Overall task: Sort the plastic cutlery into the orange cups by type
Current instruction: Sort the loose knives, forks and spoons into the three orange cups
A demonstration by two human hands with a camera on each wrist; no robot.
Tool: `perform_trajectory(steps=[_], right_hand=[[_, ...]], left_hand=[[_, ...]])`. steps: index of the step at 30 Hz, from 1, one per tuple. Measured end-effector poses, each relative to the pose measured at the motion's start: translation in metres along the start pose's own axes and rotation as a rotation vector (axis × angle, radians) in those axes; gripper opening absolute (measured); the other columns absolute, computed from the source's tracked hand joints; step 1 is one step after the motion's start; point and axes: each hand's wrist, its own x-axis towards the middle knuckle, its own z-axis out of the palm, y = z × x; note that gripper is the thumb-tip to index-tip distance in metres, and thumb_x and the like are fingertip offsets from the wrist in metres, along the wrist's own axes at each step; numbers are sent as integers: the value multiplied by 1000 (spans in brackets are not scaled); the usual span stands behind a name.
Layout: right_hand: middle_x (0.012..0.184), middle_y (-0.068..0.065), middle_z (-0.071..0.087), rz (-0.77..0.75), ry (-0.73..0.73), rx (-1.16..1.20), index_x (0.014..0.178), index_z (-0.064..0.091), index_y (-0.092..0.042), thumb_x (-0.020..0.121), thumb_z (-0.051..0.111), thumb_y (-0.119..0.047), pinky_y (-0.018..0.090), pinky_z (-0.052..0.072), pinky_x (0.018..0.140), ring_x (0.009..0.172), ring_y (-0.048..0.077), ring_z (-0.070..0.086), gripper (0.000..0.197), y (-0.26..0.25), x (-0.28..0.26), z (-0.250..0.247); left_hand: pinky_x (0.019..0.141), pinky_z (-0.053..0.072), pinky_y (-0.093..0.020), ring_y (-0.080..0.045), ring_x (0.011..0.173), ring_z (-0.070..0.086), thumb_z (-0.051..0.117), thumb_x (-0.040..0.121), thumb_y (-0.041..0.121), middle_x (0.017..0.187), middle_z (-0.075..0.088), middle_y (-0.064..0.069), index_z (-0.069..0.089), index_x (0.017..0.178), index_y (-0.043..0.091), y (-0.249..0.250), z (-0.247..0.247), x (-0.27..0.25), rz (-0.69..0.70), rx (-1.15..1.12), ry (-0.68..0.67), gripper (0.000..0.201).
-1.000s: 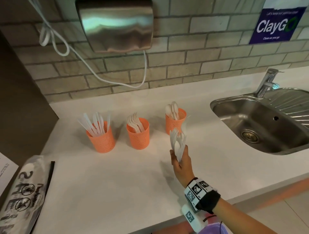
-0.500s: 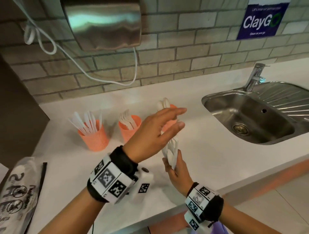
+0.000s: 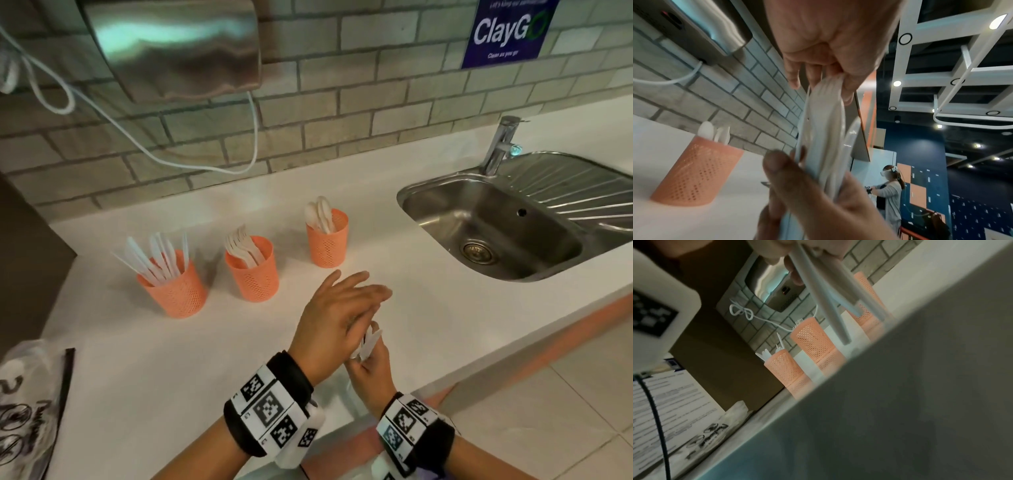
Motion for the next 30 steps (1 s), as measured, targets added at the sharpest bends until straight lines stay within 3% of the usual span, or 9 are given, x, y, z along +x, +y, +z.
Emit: perform_trajectory(steps=[4, 7, 10, 13, 17, 20, 24, 27, 30], right_hand=[[74, -10, 63, 70, 15, 51, 86, 55, -21, 76, 60, -22, 8, 46, 61, 73, -10, 61, 11, -11, -2, 2], [70, -7, 55, 117, 4, 67, 74, 51, -23, 83, 54, 11, 2, 42, 55, 62, -17, 56, 35, -19, 0, 4], [71, -11, 57, 128, -5, 62, 79, 54, -26, 86, 54, 6, 1, 42, 58, 65, -19, 56, 32, -18, 3, 4], [57, -3, 63, 188, 50, 88, 71, 60, -20, 83, 63, -1, 23, 49, 56, 55, 1, 61, 23, -13, 14, 2], [39, -4, 47, 185, 99, 174, 55, 51, -10, 87, 61, -11, 20, 40, 45, 36, 11, 44, 34, -32, 46, 0], [40, -5, 45, 222, 109, 352, 62, 52, -12, 87, 60, -8, 25, 38, 43, 37, 12, 41, 26, -54, 71, 3], [42, -7, 50, 83, 82, 377, 59, 54, -20, 85, 61, -1, 23, 42, 48, 41, 10, 46, 32, -74, 84, 15], [43, -8, 52, 34, 39, 345, 63, 55, -16, 83, 61, 2, 18, 43, 47, 41, 7, 48, 28, -82, 76, 29], [43, -6, 55, 63, -16, 315, 56, 57, -21, 80, 66, 3, 19, 45, 47, 42, 7, 51, 35, -84, 63, 43]], left_hand=[[110, 23, -19, -4, 136, 27, 39, 94, 32, 134, 56, 1, 63, 118, 11, -4, 11, -17, -8, 26, -156, 40], [112, 21, -16, 2, 137, 19, 34, 93, 43, 142, 47, 3, 59, 124, 11, -6, 12, -23, -66, 6, -255, 51], [114, 10, -11, 5, 140, 12, 27, 92, 54, 149, 30, 12, 39, 140, 21, -1, 6, -22, -110, -42, -272, 59], [113, 15, -11, 7, 139, 19, 26, 92, 58, 148, 28, 16, 28, 139, 34, 0, -4, -22, -229, -202, -90, 53], [104, 37, -15, 3, 121, 49, 37, 92, 44, 131, 55, 9, 45, 127, 32, -11, -19, -29, -587, -548, 203, 38], [98, 44, -31, -11, 110, 59, 31, 96, 41, 123, 61, -6, 48, 124, 22, -20, -22, -38, -884, -737, 246, 38], [89, 46, -36, -25, 98, 61, 33, 96, 45, 110, 63, -15, 50, 119, 6, -22, -13, -48, -1264, -1294, 301, 49], [89, 48, -39, -28, 86, 65, 36, 95, 46, 93, 67, -19, 54, 107, 0, -18, -15, -43, -1338, -1598, 383, 51], [68, 57, -31, -22, 65, 67, 31, 100, 38, 71, 69, -15, 57, 97, -1, -17, -17, -35, -1378, -1644, 445, 47]])
